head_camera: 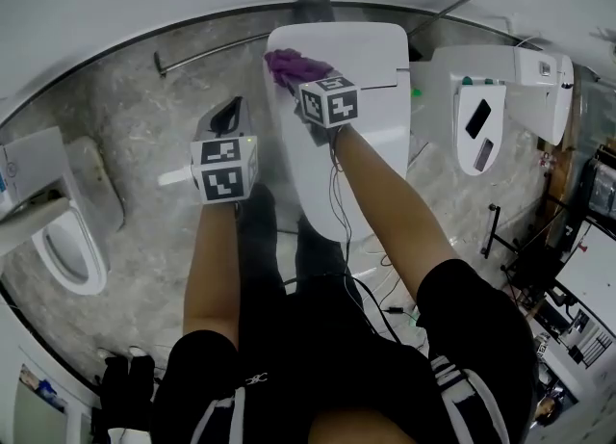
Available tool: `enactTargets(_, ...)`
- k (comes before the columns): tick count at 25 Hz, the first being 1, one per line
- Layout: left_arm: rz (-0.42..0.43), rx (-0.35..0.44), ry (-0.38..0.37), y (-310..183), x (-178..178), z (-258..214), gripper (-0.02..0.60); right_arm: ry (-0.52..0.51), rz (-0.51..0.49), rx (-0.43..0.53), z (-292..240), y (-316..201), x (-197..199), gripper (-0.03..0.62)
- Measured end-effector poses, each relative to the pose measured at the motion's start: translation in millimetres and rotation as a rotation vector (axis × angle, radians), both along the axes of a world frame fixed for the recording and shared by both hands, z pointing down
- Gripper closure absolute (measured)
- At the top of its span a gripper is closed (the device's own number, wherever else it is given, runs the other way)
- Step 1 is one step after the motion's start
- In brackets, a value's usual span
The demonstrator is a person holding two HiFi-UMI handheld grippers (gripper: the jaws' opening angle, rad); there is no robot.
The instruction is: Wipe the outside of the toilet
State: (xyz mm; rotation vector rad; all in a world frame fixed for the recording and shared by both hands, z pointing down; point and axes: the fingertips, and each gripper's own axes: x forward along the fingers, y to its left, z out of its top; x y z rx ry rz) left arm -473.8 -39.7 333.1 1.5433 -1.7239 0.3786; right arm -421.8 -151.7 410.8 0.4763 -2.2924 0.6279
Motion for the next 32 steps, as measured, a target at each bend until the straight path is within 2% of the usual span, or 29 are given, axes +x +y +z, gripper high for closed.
enactTargets(6, -0.054, 0.006, 0.032, -5, -28, 25, 0.575, 0.028, 0.1, -0.075, 41, -20, -15, 0.497)
enactTargets(11, -0.055, -0.009, 0.04, -6, -46, 40, 0.575, 0.079, 0.155, -0.056, 55, -30, -19, 0.497)
enactTargets(13, -0.053, -0.004, 0.047, -9, -48, 42, 0.575, 0.077, 0.187, -0.081, 57, -34, -20, 0.493)
enactTargets(24, 0.009, -0.022, 0.054, -10, -13, 45, 0.575, 0.07, 0.224, -0.06, 56, -52, 2, 0.491)
enactTargets(32, 0.043, -0.039, 0.038, -19, 30, 51, 0.575, 0.13, 0.254, -0.02, 59, -101, 59, 0.491)
